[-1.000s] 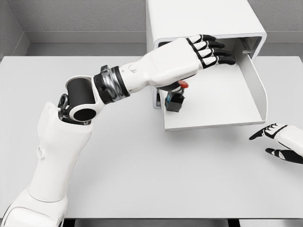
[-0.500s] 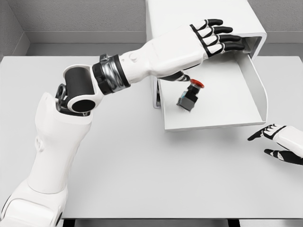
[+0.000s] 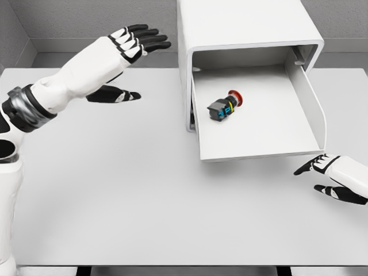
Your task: Slide open multi-storey tabletop storage cabinets and put open load switch and slide close multi-storey tabletop storage cabinets
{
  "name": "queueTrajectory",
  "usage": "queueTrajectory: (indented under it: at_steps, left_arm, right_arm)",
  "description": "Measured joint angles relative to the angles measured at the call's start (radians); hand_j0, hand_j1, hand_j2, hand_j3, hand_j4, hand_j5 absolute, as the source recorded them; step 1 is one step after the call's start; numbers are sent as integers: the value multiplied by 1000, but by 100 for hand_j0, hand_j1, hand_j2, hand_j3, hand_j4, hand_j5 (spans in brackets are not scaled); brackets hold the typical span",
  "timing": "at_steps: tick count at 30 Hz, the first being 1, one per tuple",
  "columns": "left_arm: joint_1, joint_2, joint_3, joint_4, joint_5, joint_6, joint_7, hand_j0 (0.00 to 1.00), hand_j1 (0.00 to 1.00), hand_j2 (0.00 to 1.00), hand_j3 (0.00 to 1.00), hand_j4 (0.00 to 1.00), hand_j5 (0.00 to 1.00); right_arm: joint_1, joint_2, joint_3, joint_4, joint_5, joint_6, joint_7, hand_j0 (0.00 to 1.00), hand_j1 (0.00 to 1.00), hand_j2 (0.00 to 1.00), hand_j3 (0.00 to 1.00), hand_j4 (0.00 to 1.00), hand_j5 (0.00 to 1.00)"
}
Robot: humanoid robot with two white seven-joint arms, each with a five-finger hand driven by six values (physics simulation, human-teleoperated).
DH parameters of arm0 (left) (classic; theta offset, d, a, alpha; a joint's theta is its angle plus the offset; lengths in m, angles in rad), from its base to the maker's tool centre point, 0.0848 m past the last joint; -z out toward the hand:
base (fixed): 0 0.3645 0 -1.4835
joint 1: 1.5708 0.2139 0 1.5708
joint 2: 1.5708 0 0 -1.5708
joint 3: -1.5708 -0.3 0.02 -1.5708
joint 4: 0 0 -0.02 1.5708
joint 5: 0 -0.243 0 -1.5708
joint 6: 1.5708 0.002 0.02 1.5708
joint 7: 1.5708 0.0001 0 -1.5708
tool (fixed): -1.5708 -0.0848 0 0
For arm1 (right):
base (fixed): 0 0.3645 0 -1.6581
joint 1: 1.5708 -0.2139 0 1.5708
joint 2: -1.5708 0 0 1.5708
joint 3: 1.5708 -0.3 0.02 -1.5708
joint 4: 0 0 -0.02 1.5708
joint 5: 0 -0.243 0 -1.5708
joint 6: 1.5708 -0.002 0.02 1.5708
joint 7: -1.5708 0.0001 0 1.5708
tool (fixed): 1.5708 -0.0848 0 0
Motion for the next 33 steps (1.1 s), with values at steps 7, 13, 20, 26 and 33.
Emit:
queueTrajectory:
  at_steps: [7,13,20,26,33]
  left_arm:
    - [316,60,292,59,15,0,0,100,100,100,100,100,100]
    - [335,63,393,166,15,1,0,100,100,100,100,100,100]
    - [342,58,406,192,14,1,0,100,100,100,100,100,100]
    - [347,55,408,195,14,1,0,100,100,100,100,100,100]
    - [364,49,410,265,16,2,1,100,100,100,100,100,100]
  right_arm:
    - [-12,1,0,0,0,0,1,69,69,69,69,69,69]
    - [-20,2,0,5,0,0,3,70,70,70,70,70,70]
    - [-48,30,5,3,1,0,6,72,72,72,72,72,72]
    - [-77,57,11,5,18,-1,12,72,72,72,72,72,72]
    - [-178,63,64,47,81,-4,19,72,72,72,72,72,72]
